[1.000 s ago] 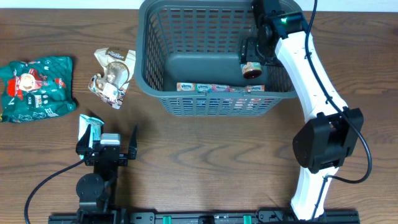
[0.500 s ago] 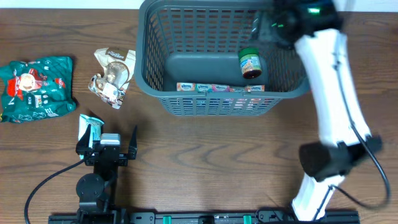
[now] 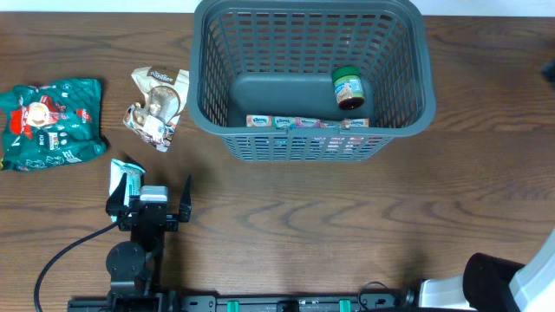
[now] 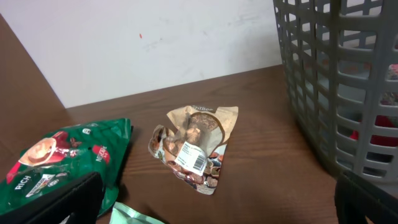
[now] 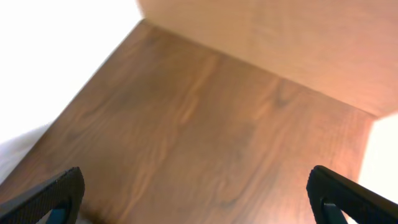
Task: Pack container
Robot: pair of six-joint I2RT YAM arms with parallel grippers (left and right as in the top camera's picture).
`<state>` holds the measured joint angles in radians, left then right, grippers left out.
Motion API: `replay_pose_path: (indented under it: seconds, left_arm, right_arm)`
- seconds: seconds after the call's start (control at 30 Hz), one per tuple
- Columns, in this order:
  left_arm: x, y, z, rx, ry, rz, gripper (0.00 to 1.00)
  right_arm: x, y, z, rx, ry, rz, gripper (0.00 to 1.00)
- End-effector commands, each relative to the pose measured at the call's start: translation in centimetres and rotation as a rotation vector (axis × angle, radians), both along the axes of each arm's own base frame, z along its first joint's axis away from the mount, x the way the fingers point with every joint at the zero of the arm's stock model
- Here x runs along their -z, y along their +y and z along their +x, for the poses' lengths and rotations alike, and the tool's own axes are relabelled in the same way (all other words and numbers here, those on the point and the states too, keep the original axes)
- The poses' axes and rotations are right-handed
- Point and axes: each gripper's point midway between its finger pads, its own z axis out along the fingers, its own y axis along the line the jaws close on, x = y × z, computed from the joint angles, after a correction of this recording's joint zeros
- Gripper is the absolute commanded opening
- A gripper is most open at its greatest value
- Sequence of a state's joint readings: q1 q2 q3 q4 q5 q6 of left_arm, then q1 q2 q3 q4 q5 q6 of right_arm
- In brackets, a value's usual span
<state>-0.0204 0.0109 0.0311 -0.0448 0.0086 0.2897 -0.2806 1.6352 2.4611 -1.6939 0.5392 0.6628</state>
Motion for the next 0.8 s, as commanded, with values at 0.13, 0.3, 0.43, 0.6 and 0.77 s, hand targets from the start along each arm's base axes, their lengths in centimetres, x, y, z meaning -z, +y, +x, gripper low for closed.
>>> replay_pose_path:
  seconds: [0.13,0.3,0.43,0.6,0.77]
  left_arm:
    - [1.8,0.2,0.0,-0.009,0.045,0.014,0.99]
    - [1.8,0.2,0.0,-0.009,0.045,0.014,0.99]
    - [1.8,0.2,0.0,-0.009,0.045,0.014,0.99]
    - [1.8,0.2,0.0,-0.009,0.045,0.014,0.99]
    - [1.8,0.2,0.0,-0.009,0.045,0.014,0.98]
  right_arm:
    - [1.1,-5.4,-3.5,0.225,0.050,-0.006,0.99]
    - [2.0,-6.3,-3.7,0.246,0.054,0.039,0.99]
    - [2.0,-6.2,-3.6,0.243,0.054,0.040,0.99]
    - [2.1,-6.2,-3.6,0.243,0.054,0.041,0.99]
    - [2.1,-6.2,-3.6,0.243,0.054,0.040,0.99]
